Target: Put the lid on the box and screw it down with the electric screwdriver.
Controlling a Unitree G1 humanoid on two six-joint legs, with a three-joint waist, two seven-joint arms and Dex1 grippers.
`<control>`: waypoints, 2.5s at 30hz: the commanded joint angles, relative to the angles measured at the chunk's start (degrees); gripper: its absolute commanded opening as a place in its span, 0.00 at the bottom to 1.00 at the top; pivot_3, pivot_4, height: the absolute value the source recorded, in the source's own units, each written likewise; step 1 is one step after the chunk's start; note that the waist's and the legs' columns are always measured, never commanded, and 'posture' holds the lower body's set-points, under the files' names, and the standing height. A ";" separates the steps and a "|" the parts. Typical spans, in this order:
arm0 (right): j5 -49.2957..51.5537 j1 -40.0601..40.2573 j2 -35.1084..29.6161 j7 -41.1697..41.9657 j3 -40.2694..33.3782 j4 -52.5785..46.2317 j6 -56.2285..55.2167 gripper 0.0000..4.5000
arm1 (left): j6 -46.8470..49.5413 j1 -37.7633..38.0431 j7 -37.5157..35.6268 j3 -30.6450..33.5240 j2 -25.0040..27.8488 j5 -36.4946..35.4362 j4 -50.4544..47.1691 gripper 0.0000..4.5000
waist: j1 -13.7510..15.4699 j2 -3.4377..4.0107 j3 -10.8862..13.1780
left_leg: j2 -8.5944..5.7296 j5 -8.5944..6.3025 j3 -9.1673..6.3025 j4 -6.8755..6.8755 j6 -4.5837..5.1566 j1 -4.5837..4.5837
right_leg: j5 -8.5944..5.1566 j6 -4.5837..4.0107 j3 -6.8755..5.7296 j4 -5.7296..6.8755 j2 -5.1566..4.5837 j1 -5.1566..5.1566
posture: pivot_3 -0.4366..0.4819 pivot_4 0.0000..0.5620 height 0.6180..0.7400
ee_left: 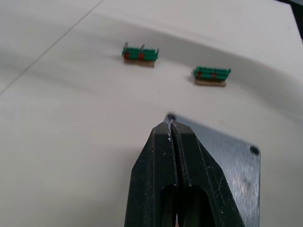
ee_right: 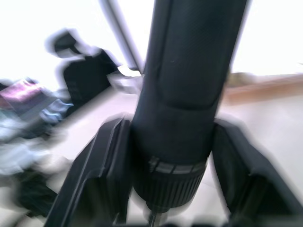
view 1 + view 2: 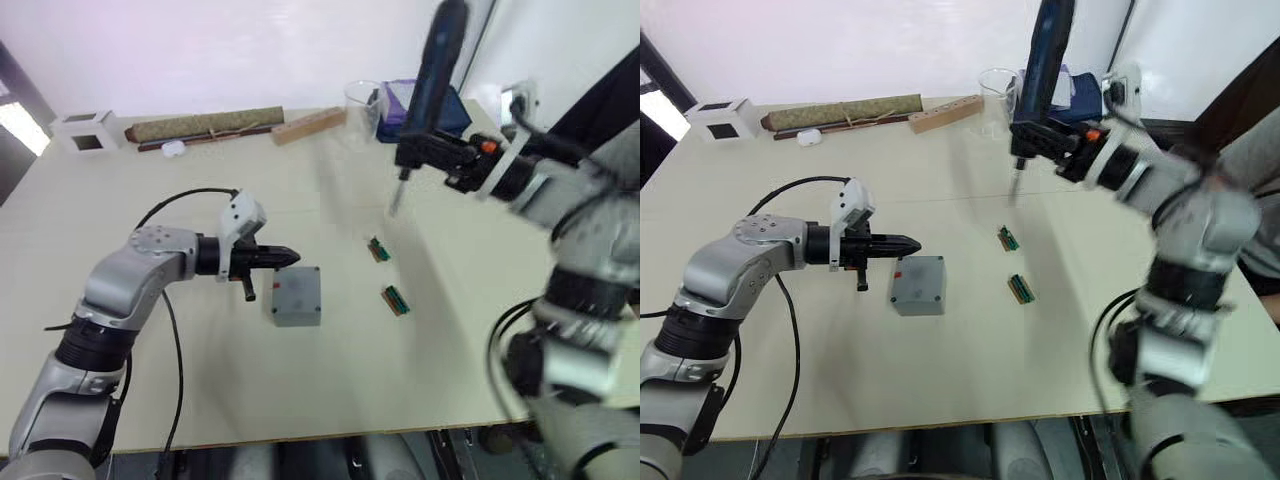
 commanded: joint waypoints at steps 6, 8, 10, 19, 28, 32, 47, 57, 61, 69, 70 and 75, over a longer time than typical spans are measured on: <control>-4.61 10.94 6.12 -5.97 13.93 -17.44 -17.39 0.46 | 0.29 0.65 1.18 0.55 -1.90 -0.02 -2.28 0.00 | 0.73 -0.03 -0.02 | -0.27 0.05 0.13 0.10 -0.09 0.15 | 0.17 0.21 0.11 -0.13 -0.24 0.24 | 0.48 0.27 1.00; -5.70 13.26 6.59 -6.70 16.58 -18.39 -19.60 0.46 | 0.20 1.11 1.49 -0.06 -2.43 0.52 -2.42 0.00 | 0.64 -0.04 -0.02 | -0.27 0.05 0.13 0.09 -0.09 0.15 | 0.17 0.21 0.11 -0.14 -0.23 0.24 | 0.48 0.27 1.00; -7.83 15.98 6.11 -6.62 20.00 -19.10 -22.36 0.46 | 0.24 1.79 1.78 -1.24 -2.66 1.36 -2.59 0.00 | 0.63 -0.03 -0.03 | -0.27 0.05 0.11 0.09 -0.09 0.15 | 0.17 0.20 0.11 -0.12 -0.23 0.23 | 0.48 0.27 1.00; -15.27 19.49 5.93 -7.16 27.97 -13.83 -32.19 0.46 | -2.44 4.50 1.87 -5.76 -2.48 6.87 -1.69 0.00 | 0.61 -0.05 -0.06 | -0.26 0.05 0.10 0.07 -0.09 0.31 | 0.16 0.20 0.11 -0.13 -0.20 0.37 | 0.48 0.27 1.00; -19.75 21.19 5.31 -6.17 31.37 -8.93 -38.62 0.46 | -2.88 4.29 1.83 -5.43 -3.13 7.24 -0.50 0.00 | 0.63 -0.08 -0.07 | -0.26 0.05 0.10 0.07 -0.08 0.44 | 0.16 0.20 0.11 -0.14 -0.21 0.51 | 0.48 0.27 1.00; -21.12 21.59 4.35 -5.53 32.09 -7.49 -40.14 0.46 | -2.86 4.62 2.08 -5.30 -3.19 7.23 -0.81 0.00 | 0.63 -0.08 -0.07 | -0.26 0.05 0.11 0.06 -0.08 0.55 | 0.15 0.20 0.11 -0.14 -0.21 0.60 | 0.48 0.27 1.00; -24.85 22.25 3.81 -5.99 34.08 -2.49 -43.36 0.46 | -3.68 4.92 2.14 -5.64 -3.48 7.36 -0.40 0.00 | 0.62 -0.13 -0.16 | -0.26 0.04 0.14 0.00 -0.08 0.92 | 0.14 0.19 0.15 -0.14 -0.20 0.91 | 0.48 0.27 1.00; -26.66 24.80 2.34 -6.43 37.01 -0.89 -37.19 0.46 | -2.90 5.90 2.66 -6.07 -3.43 7.39 -2.06 0.00 | 0.62 -0.25 -0.74 | -0.26 0.03 0.13 -0.05 -0.06 1.06 | 0.08 0.18 0.15 -0.16 -0.20 1.06 | 0.48 0.27 1.00; -28.92 24.73 2.30 -6.98 38.90 1.52 -36.64 0.46 | -2.98 6.07 2.52 -6.08 -3.54 7.67 -1.97 0.00 | 0.60 -0.30 -1.18 | -0.26 0.02 0.13 -0.08 -0.04 1.18 | 0.03 0.18 0.15 -0.19 -0.19 1.18 | 0.48 0.27 1.00; -29.49 25.69 2.12 -6.65 38.87 1.79 -37.24 0.46 | -3.00 6.14 2.34 -6.20 -4.06 8.43 -1.86 0.00 | 0.59 -0.36 -1.51 | -0.26 -0.17 0.14 -0.24 0.23 2.03 | -0.43 0.01 0.14 -0.36 -0.21 2.03 | 0.48 0.27 1.00; -29.43 25.85 2.09 -6.62 38.77 1.71 -37.27 0.46 | -2.97 6.11 2.34 -6.21 -4.14 8.50 -1.86 0.00 | 0.60 -0.37 -1.55 | -0.26 -0.17 0.14 -0.24 0.23 2.03 | -0.43 0.01 0.14 -0.36 -0.22 2.03 | 0.48 0.27 1.00; -29.41 26.23 2.08 -6.63 38.51 1.64 -37.48 0.46 | -2.81 6.03 2.41 -6.36 -4.48 8.79 -2.01 0.00 | 0.60 -0.43 -1.68 | -0.26 -0.17 0.14 -0.26 0.24 2.03 | -0.43 0.01 0.14 -0.36 -0.22 2.03 | 0.48 0.27 1.00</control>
